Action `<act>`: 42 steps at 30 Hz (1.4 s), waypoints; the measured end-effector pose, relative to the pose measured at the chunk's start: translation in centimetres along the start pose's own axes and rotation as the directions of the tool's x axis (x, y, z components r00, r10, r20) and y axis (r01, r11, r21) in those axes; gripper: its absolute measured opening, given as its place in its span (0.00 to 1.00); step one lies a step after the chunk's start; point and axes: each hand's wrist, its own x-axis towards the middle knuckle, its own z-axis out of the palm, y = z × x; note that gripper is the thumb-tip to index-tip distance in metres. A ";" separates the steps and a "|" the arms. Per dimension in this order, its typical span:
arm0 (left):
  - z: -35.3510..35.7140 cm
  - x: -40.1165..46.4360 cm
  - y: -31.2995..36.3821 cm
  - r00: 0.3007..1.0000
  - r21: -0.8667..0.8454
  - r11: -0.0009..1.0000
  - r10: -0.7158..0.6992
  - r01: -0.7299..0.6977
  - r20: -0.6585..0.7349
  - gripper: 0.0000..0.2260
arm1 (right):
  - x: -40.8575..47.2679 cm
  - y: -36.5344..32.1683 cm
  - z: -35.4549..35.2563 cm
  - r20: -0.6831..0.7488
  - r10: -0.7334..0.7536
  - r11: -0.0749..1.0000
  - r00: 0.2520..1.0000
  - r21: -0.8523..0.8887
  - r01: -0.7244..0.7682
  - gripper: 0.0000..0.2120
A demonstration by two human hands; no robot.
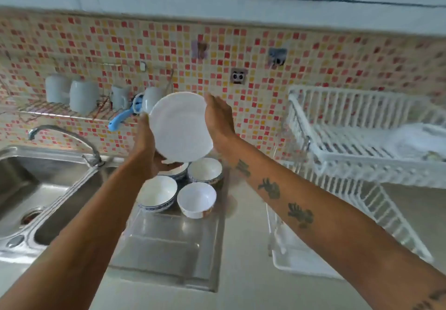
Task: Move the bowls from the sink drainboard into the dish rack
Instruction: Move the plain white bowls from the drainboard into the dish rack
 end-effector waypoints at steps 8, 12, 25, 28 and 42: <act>21.0 -5.3 2.8 0.777 0.198 0.978 -0.076 -0.064 0.625 0.34 | -1.9 -9.1 -20.8 -0.339 -0.355 0.935 0.871 -0.141 0.325 0.11; 29.6 -7.3 0.4 0.673 0.300 0.952 -0.179 -0.067 0.718 0.35 | -3.2 -8.7 -30.0 -0.445 -0.332 0.943 0.832 -0.167 0.287 0.13; 45.0 -9.2 -7.5 0.665 0.358 0.711 0.205 -0.605 0.718 0.33 | -2.1 -4.3 -46.0 -0.539 -0.166 0.981 0.826 -0.178 0.081 0.39; 46.5 -8.3 -9.8 0.607 0.377 0.539 0.348 -0.753 0.715 0.39 | -2.0 -3.4 -46.6 -0.528 -0.128 0.976 0.840 -0.217 0.012 0.34; 48.1 -6.8 -16.2 0.554 0.536 0.159 0.357 -0.829 0.752 0.45 | 0.3 3.2 -48.9 -0.476 0.025 0.945 0.879 -0.275 -0.176 0.25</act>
